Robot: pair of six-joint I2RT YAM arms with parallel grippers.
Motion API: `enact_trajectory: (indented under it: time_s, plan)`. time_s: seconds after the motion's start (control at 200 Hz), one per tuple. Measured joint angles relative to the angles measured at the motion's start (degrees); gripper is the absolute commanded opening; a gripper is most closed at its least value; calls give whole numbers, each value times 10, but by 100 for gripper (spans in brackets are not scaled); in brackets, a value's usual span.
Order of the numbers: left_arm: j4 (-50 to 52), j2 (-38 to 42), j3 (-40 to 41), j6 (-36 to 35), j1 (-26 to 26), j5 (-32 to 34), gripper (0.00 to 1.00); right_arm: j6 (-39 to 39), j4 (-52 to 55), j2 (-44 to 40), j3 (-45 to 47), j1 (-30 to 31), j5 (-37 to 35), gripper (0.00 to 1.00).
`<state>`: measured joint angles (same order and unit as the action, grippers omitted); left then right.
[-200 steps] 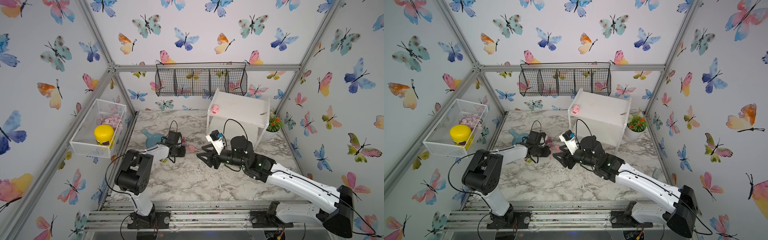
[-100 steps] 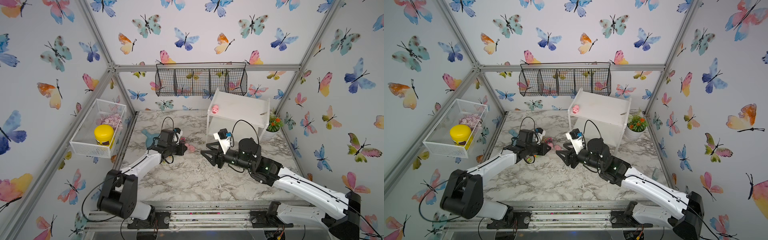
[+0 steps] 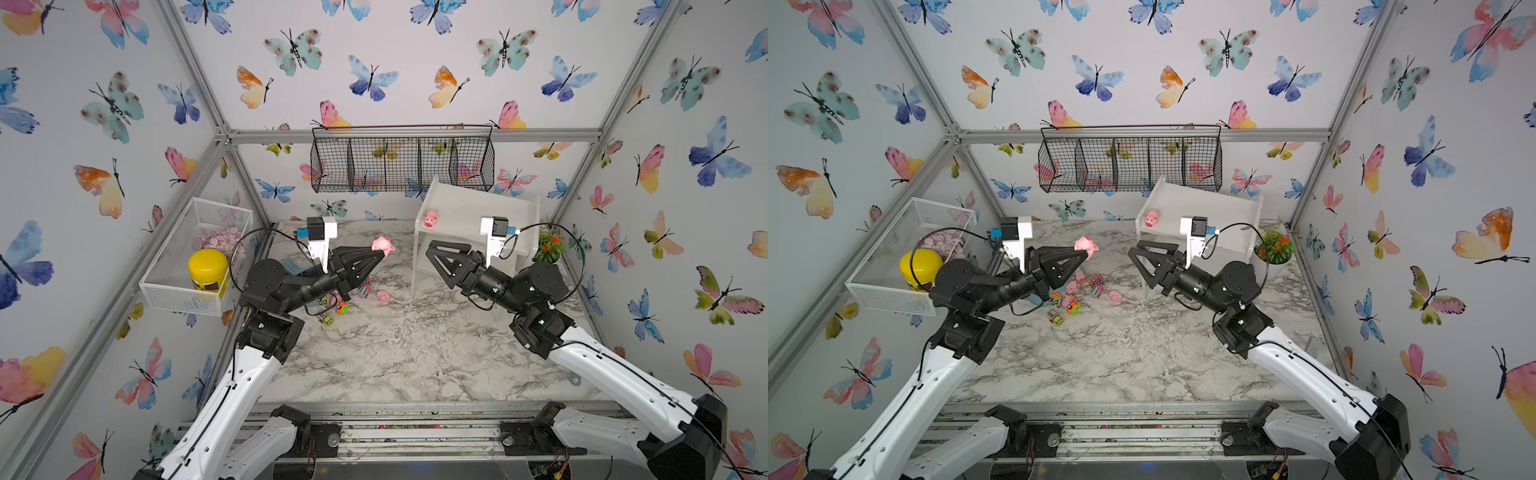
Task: Organize plastic toys on shelves
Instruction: Place the plastic toy on the shelf.
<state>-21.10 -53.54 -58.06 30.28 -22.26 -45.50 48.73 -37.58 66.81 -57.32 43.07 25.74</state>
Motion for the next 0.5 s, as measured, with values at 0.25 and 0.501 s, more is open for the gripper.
enact_trajectory:
  time_s: [0.25,0.501]
  plan:
    - [-37,0,-23,30,-22,-7,10,148,-92,85,-72,0,80,54]
    - [-39,-5,-17,33,-34,-7,11,187,-102,97,-90,6,118,51]
